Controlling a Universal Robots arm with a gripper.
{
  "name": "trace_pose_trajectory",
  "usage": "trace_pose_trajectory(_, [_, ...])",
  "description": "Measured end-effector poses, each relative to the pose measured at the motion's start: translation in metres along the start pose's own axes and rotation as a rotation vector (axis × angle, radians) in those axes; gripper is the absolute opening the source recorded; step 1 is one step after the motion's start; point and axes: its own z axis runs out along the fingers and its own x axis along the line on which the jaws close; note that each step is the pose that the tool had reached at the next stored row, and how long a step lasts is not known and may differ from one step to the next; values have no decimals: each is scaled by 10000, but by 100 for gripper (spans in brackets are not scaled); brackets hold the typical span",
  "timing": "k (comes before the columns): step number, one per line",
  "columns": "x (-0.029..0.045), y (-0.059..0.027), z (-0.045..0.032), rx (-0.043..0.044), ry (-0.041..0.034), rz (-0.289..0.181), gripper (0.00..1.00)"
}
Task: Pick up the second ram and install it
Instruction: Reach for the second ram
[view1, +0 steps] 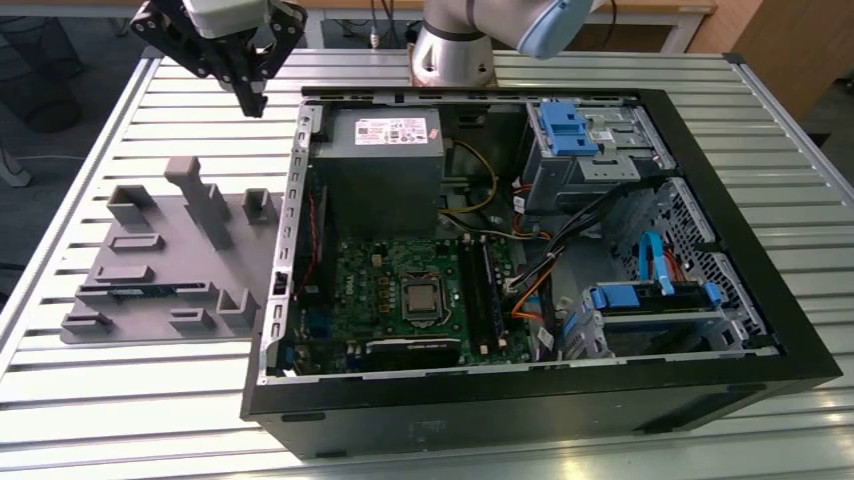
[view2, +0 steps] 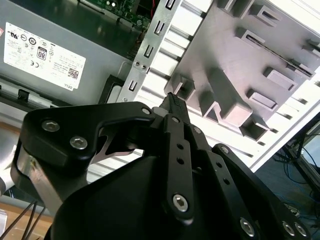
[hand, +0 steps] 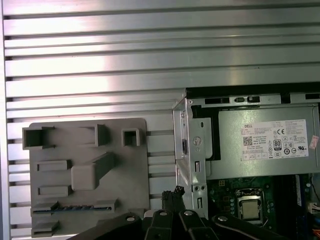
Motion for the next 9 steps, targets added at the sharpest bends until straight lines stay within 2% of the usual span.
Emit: trace_pose_trajectory(9, [81,-6,-2,0,0,-1,11])
